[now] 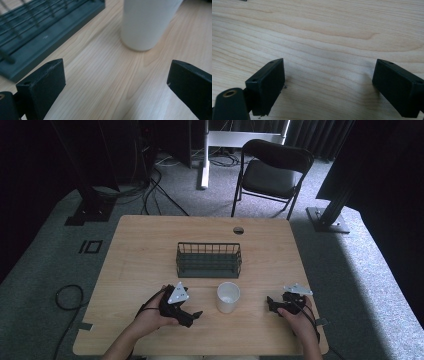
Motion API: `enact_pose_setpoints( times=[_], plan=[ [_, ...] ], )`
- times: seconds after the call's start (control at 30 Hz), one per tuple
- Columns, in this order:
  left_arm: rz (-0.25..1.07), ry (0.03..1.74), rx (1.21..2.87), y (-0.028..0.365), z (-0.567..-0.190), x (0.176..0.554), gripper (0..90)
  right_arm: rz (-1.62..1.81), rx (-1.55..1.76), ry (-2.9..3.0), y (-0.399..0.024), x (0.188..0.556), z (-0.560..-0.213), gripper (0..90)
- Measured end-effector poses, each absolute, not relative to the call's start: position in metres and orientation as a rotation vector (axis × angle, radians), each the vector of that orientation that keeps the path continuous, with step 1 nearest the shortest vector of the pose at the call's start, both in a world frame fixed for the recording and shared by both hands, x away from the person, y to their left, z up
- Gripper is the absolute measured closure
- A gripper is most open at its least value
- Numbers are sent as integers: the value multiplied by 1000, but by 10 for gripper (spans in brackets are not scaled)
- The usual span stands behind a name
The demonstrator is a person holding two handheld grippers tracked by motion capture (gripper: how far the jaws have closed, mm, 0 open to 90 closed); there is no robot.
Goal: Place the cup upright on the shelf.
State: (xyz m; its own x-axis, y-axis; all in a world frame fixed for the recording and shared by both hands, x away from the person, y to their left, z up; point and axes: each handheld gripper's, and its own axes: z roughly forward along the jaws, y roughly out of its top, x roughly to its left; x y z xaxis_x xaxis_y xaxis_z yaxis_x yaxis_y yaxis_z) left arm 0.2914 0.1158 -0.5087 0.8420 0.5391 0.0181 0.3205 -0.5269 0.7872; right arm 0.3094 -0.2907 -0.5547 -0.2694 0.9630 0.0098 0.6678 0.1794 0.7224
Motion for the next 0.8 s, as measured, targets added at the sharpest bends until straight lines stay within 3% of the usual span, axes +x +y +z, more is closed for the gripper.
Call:
enact_pose_setpoints(
  times=[0.13, 0.8],
  plan=[
    [317, 586, 2176, 106, -505, 291, 56, 866, 1531, 2009, -291, 309, -555, 105],
    [247, 500, 2144, 59, -498, 303, 56, 867, 1531, 2008, -291, 309, -555, 105]
  ],
)
